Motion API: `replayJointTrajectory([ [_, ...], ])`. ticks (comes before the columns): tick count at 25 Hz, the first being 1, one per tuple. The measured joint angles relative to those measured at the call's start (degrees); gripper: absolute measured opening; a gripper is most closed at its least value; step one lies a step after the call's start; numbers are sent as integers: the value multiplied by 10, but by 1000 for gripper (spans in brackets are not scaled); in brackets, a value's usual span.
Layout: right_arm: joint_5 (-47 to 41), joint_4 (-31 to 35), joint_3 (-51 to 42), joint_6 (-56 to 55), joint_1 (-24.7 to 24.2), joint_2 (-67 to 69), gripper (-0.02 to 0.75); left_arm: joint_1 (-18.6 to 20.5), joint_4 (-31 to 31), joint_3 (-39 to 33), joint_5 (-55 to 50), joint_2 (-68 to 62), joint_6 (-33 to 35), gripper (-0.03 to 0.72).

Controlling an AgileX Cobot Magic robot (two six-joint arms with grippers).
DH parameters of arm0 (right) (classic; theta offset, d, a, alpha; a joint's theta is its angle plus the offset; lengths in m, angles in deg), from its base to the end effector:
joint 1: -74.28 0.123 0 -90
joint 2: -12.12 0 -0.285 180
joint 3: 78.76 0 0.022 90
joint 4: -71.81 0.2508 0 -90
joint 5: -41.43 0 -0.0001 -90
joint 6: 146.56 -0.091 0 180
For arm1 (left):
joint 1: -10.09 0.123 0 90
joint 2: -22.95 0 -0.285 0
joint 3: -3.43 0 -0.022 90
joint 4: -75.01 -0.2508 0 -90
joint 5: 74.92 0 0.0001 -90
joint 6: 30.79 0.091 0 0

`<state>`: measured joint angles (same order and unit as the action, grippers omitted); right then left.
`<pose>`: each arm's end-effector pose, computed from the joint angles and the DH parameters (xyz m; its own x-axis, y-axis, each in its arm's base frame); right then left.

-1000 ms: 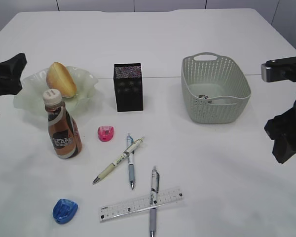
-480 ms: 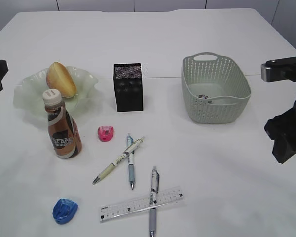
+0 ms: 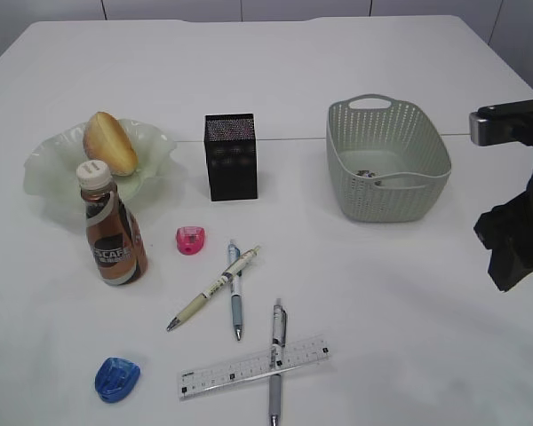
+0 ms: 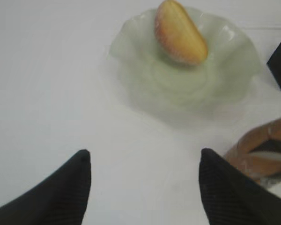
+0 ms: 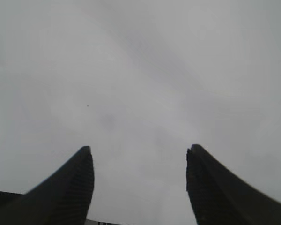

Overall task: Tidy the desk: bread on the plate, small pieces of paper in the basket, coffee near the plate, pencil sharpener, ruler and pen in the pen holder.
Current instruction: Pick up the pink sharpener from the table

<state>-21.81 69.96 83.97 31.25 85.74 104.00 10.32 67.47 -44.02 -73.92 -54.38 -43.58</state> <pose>0.2607 0.0502 0.2562 -0.9757 -0.1737 -0.1333 -0.1718 0.9848 -0.0254 0.2316 0.0007 0.2254 -0.5536 -0.0937 -0.8275 -0.0530 0.9956 -0.0773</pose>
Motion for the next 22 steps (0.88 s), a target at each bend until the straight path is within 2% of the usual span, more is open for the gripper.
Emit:
replayJointTrajectory([
  [7,2,1,0,0,0,0,458,0,34,78,-292,76,-2,518],
  [12,3,25,0,0,0,0,458,0,110,145,-474,77,85,517],
  [16,4,75,0,0,0,0,456,0,163,197,-589,78,112,507],
  [22,19,176,0,0,0,0,457,0,174,251,-676,79,115,503],
])
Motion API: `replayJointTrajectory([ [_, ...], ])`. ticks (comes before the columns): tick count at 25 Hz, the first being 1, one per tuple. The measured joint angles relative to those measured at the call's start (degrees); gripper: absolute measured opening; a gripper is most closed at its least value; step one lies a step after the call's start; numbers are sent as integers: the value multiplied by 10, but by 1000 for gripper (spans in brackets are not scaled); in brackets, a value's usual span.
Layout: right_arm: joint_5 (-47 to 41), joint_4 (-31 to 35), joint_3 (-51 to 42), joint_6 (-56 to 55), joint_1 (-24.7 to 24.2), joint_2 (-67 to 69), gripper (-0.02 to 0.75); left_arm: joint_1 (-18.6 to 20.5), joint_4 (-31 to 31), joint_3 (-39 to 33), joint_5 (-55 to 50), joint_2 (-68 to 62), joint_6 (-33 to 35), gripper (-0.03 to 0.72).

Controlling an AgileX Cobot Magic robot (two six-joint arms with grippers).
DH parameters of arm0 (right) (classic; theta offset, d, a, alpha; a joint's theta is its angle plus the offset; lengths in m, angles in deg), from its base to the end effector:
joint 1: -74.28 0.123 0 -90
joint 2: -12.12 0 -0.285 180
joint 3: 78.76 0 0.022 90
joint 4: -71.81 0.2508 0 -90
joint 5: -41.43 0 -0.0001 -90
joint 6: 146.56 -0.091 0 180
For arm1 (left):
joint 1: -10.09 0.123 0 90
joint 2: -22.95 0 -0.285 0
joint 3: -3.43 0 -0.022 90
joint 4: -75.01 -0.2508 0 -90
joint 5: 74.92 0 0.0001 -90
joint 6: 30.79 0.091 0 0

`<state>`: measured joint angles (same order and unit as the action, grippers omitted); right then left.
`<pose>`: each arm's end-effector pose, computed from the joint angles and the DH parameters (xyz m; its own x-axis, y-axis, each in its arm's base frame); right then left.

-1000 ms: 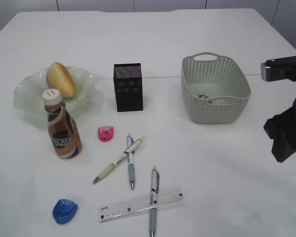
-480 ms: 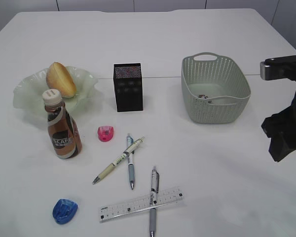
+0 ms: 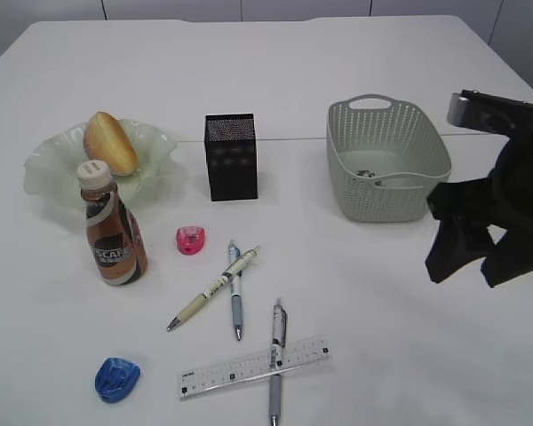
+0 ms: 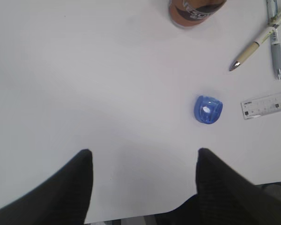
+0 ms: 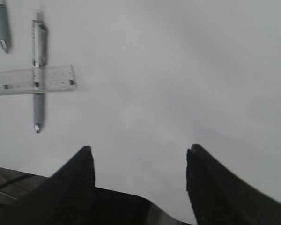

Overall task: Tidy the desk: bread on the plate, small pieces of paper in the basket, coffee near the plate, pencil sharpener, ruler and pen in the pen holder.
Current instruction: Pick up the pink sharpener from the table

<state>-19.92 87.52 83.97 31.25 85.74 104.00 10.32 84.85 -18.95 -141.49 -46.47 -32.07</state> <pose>0.2597 0.0747 0.2594 -0.9899 -0.0308 -0.1382 -0.0664 0.9630 0.2613 0.1847 -0.0135 0.3205 -0.9287 -0.0937 -0.3589 -0.0301 0.9834 -0.1789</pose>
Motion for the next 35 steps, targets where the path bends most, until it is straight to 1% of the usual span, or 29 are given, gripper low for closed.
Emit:
replayJointTrajectory([
  [3,9,52,14,1,3,0,457,0,1,7,-1,3,0,503],
  [7,21,58,67,-3,33,0,457,0,8,7,-1,3,0,503],
  [9,26,46,101,-26,61,3,457,0,18,7,-1,3,0,503],
  [12,27,7,163,-71,105,32,457,0,35,7,-1,3,0,502],
  [15,25,-29,235,-108,146,83,457,0,44,7,-1,3,0,498],
  [19,16,-48,341,-150,184,165,457,0,46,7,-1,3,0,496],
  [22,2,-49,420,-175,193,229,457,0,47,7,-1,3,0,496],
  [28,-31,-49,558,-207,194,339,457,0,48,7,-1,3,0,496],
  [35,-44,-54,657,-223,214,425,457,0,48,7,-1,3,0,496],
])
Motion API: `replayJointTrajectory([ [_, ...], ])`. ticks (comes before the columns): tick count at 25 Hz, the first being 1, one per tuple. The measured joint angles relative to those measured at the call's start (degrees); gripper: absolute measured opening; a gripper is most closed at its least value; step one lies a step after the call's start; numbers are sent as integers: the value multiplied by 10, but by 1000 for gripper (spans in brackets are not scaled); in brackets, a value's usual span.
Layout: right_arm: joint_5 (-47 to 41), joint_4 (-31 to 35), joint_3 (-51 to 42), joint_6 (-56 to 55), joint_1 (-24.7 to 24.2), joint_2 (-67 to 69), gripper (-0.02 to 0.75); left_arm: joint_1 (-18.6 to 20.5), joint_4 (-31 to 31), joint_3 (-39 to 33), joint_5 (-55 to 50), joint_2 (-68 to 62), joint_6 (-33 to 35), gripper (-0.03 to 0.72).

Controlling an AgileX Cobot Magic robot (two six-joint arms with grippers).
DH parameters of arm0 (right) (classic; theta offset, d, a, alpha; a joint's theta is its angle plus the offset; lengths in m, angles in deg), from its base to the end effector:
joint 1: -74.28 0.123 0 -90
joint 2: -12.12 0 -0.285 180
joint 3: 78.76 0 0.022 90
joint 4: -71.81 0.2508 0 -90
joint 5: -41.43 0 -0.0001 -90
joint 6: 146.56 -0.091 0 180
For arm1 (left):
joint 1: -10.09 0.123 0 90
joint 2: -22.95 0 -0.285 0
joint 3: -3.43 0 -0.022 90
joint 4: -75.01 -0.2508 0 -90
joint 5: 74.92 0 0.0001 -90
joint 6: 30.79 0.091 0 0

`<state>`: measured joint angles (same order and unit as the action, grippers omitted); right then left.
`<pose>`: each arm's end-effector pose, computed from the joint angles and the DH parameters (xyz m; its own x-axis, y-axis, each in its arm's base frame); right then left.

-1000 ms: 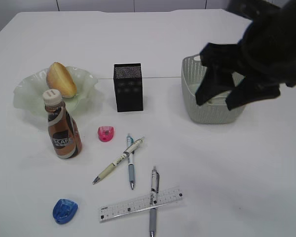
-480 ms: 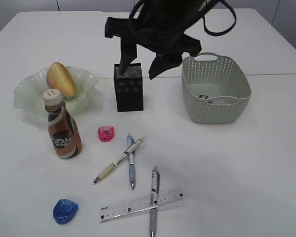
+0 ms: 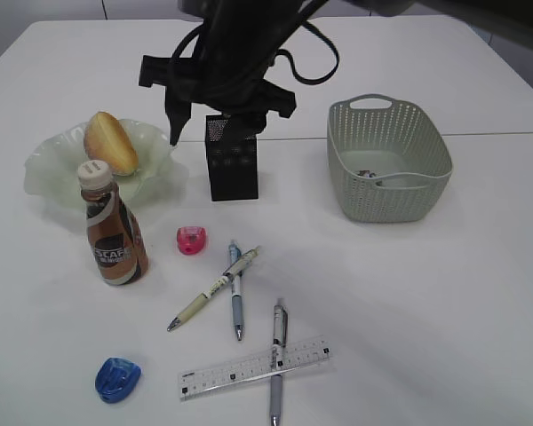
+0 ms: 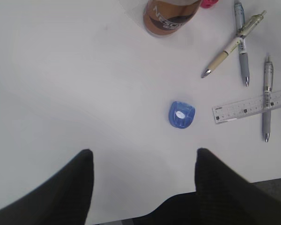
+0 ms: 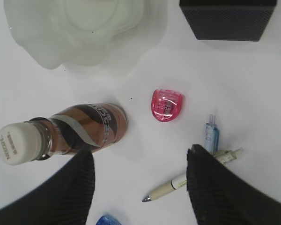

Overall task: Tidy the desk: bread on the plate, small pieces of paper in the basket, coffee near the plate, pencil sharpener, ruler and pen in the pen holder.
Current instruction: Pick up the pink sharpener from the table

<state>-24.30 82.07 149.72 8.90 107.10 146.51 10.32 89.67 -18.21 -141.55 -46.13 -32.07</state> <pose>0.4046 0.2785 0.2877 -0.9351 -0.0375 -0.3524 -0.1711 0.9186 0.3562 0.1844 -0.0204 0.3268 -0.9219 -0.1257 -0.3664 -0.0277 0.9649 -0.2613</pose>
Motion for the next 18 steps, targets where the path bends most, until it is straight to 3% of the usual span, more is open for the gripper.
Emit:
replayJointTrajectory([
  [11,-1,-33,44,-38,16,79,457,0,0,0,0,0,0,496],
  [18,56,-43,45,-47,29,104,457,0,0,0,-5,0,0,496],
])
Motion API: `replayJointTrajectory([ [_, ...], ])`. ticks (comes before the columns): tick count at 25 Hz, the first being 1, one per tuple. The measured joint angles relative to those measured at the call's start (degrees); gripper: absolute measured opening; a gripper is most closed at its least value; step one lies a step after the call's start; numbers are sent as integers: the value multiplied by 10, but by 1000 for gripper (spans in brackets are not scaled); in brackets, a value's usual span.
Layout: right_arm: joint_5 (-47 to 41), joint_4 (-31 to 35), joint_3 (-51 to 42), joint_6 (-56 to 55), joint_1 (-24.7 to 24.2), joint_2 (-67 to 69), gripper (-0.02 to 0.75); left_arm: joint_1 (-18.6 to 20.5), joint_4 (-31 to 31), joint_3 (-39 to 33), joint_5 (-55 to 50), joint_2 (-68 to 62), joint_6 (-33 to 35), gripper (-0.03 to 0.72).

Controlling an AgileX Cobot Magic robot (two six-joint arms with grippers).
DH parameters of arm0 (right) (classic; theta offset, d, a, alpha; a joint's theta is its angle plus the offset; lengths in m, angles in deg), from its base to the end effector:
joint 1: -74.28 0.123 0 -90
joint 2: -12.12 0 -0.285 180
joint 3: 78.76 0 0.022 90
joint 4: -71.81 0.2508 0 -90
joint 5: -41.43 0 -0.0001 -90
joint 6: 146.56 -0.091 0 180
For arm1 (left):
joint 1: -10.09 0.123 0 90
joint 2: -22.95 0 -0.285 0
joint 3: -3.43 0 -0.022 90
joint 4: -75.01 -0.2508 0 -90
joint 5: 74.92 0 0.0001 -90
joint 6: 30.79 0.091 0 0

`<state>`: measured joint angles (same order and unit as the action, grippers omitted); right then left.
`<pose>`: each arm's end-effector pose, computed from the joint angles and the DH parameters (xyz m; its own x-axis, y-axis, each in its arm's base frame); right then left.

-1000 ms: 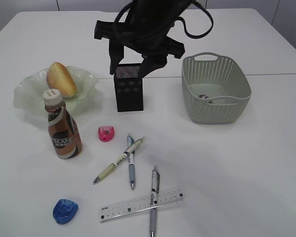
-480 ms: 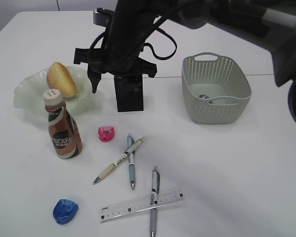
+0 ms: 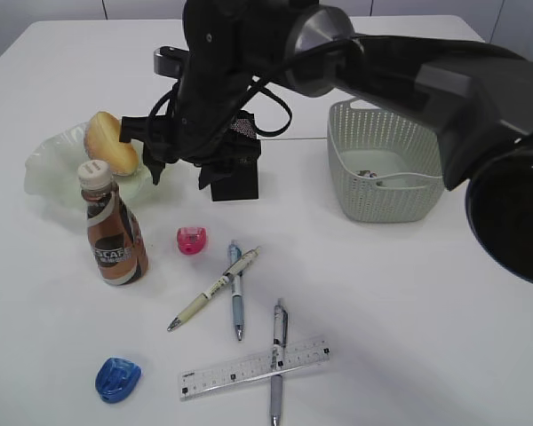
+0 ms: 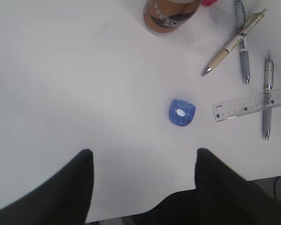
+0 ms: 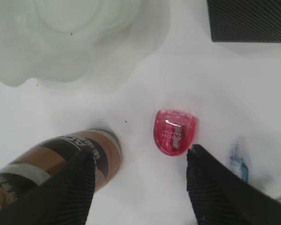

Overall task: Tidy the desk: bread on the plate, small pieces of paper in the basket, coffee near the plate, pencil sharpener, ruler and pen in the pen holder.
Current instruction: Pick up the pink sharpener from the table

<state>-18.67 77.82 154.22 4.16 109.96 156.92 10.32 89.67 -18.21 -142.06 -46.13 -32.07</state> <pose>0.4233 0.3141 0.2214 -0.9340 -0.0158 -0.3570 -0.1382 0.9372 0.3202 0.1836 -0.0205 0.3265 -0.9253 -0.1236 -0.3585 -0.0277 0.9649 -0.2611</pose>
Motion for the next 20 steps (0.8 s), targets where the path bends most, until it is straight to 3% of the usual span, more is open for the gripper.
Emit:
replayJointTrajectory([
  [7,37,-63,0,-23,21,13,457,0,0,0,-7,0,0,496],
  [20,37,-79,0,-31,28,56,458,0,0,0,-9,0,0,496],
])
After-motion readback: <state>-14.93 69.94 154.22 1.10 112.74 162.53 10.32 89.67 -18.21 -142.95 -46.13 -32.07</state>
